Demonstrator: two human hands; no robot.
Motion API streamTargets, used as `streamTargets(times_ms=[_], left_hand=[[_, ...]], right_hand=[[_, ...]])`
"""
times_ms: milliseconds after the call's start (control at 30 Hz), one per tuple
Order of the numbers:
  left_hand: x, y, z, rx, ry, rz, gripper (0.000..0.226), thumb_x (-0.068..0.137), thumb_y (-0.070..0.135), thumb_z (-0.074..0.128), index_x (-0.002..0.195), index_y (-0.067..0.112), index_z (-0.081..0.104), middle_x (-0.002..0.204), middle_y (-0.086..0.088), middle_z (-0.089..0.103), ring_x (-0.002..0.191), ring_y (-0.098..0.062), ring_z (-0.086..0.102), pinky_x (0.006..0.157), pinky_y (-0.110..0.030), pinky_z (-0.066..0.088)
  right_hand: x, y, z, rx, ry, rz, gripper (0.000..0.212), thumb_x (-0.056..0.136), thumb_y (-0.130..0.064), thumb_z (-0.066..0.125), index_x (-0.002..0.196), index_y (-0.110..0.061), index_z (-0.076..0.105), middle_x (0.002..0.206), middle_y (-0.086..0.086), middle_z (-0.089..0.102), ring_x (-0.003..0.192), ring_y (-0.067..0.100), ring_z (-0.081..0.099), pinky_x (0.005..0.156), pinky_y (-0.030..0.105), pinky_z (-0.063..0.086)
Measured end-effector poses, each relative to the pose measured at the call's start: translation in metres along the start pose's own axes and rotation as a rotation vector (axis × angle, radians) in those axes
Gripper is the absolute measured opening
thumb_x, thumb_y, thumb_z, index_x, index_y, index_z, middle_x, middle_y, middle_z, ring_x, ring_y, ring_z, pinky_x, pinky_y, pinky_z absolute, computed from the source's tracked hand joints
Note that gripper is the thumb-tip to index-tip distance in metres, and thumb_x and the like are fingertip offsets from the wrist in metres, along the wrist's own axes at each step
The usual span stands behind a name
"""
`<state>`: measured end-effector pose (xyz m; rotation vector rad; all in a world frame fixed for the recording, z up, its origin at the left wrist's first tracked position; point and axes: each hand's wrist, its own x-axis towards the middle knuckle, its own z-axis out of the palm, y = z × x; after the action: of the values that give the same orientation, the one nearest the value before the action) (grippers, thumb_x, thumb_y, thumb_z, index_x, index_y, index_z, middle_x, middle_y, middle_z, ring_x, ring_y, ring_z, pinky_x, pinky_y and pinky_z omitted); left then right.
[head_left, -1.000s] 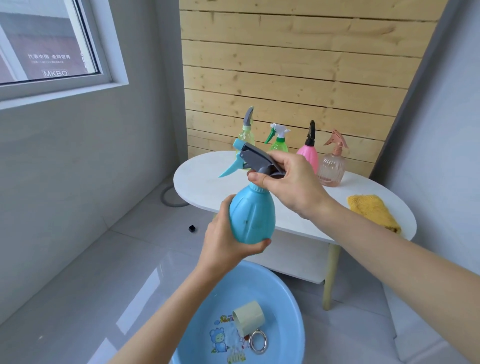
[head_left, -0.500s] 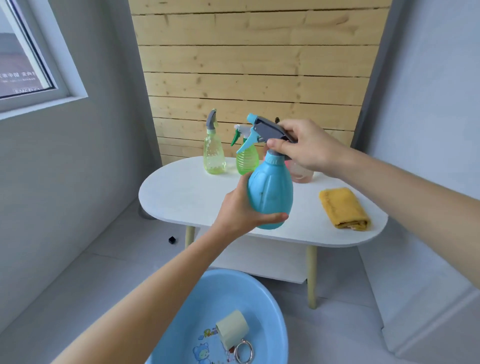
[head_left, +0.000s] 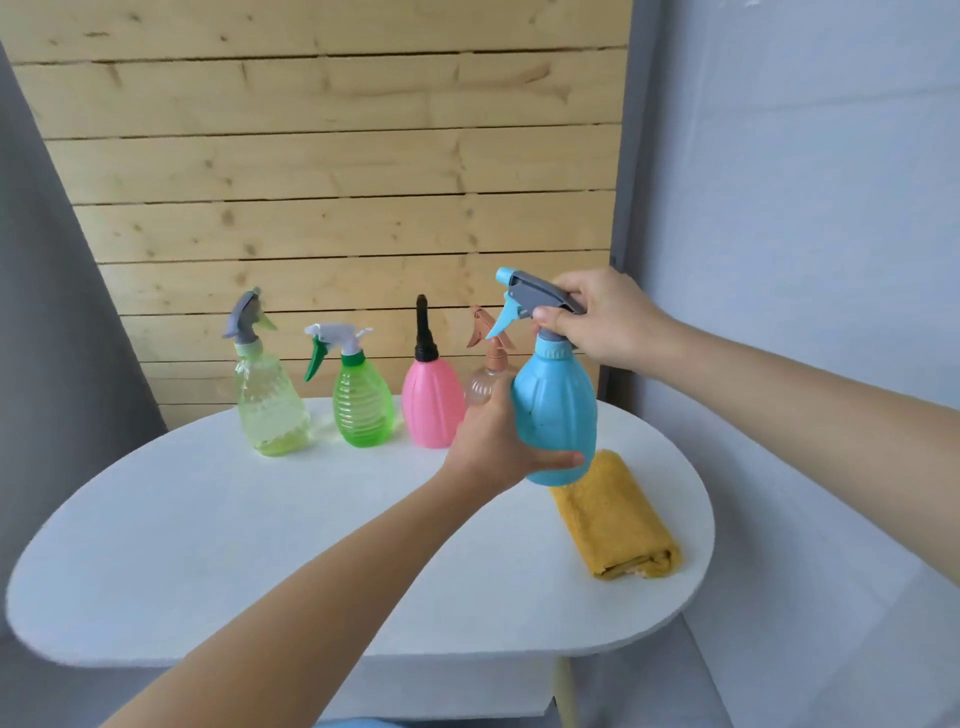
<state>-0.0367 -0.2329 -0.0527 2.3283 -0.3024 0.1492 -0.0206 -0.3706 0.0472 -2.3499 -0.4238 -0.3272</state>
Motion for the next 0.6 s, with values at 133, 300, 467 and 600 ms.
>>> streamTargets(times_ms=[133,300,467,600], left_hand=[[0.05,-0.012,0.033,-0.002,-0.03,0.006,0.093,0.061,0.05,0.083,0.135,0.018,0.035,0.122,0.003,0.049,0.114,-0.017,0.048,0.091,-0.037,0.048],[0.094,-0.028,0.075,-0.066,0.046,0.0,0.094,0.066,0.05,0.079,0.141,0.015,0.034,0.128,-0.002,0.051,0.117,-0.023,0.051,0.095,-0.042,0.046],[0.123,-0.04,0.094,-0.056,0.006,-0.008,0.09,0.072,0.045,0.077,0.142,0.014,0.03,0.128,-0.005,0.051,0.118,-0.026,0.049,0.097,-0.043,0.043],[0.132,-0.048,0.101,-0.007,-0.036,-0.008,0.089,0.076,0.043,0.075,0.143,0.013,0.025,0.128,-0.006,0.049,0.118,-0.027,0.047,0.098,-0.043,0.041]], right_hand=[[0.031,0.048,0.002,0.026,0.03,0.037,0.01,0.095,-0.019,0.058,0.099,-0.014,0.065,0.084,-0.001,0.067,0.059,-0.014,0.056,0.051,0.002,0.037],[0.065,0.095,0.011,0.024,0.09,0.081,0.017,0.096,-0.019,0.056,0.106,-0.01,0.067,0.095,0.002,0.071,0.071,-0.009,0.057,0.051,-0.003,0.036],[0.086,0.125,0.022,0.004,0.106,0.108,0.015,0.097,-0.019,0.054,0.102,-0.012,0.066,0.091,0.001,0.07,0.068,-0.009,0.054,0.049,-0.003,0.035],[0.094,0.14,0.034,-0.007,0.101,0.135,0.013,0.098,-0.02,0.053,0.1,-0.014,0.065,0.092,0.0,0.07,0.074,-0.001,0.058,0.055,0.004,0.039]])
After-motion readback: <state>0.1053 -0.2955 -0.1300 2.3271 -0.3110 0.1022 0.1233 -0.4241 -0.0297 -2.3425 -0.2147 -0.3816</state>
